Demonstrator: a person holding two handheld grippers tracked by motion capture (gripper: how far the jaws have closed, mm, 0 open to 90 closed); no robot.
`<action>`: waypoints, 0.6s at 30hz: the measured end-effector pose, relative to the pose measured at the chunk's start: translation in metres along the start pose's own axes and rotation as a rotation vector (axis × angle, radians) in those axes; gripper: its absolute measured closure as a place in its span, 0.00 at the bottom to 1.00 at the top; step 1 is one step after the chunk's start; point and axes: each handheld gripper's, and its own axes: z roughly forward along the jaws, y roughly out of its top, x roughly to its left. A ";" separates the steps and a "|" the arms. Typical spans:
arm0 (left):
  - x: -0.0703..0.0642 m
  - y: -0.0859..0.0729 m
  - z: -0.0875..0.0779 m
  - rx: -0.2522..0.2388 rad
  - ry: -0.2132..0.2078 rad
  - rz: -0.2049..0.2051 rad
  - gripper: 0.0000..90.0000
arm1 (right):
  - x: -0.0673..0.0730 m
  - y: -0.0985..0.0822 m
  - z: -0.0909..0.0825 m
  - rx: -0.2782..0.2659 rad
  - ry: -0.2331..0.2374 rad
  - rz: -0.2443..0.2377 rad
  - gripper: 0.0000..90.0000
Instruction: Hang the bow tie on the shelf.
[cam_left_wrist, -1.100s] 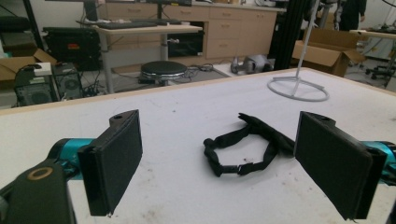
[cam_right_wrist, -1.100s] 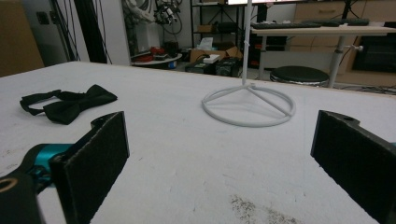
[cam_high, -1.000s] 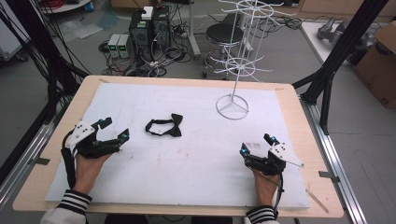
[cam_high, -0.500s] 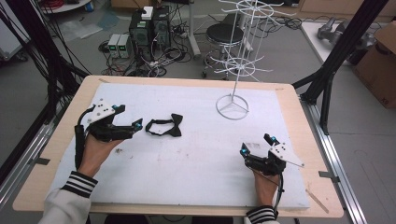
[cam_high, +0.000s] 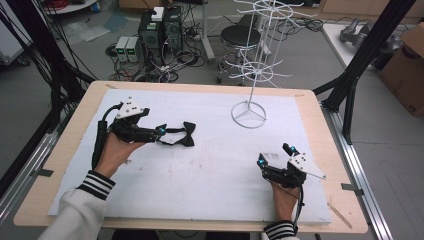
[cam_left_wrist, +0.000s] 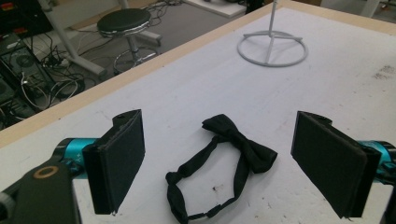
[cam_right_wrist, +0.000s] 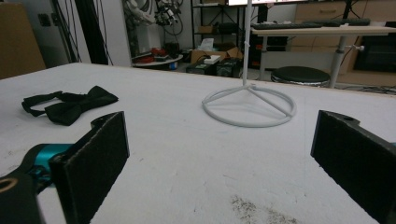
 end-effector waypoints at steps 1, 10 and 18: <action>-0.001 0.001 0.002 0.007 -0.004 0.004 0.20 | 0.000 0.000 0.000 0.000 0.000 0.000 0.04; -0.007 0.003 0.025 0.100 -0.058 0.022 0.25 | 0.000 0.000 0.000 0.000 0.002 0.002 0.04; -0.017 -0.001 0.048 0.180 -0.086 0.052 0.27 | 0.000 0.000 0.000 -0.001 0.001 0.001 0.04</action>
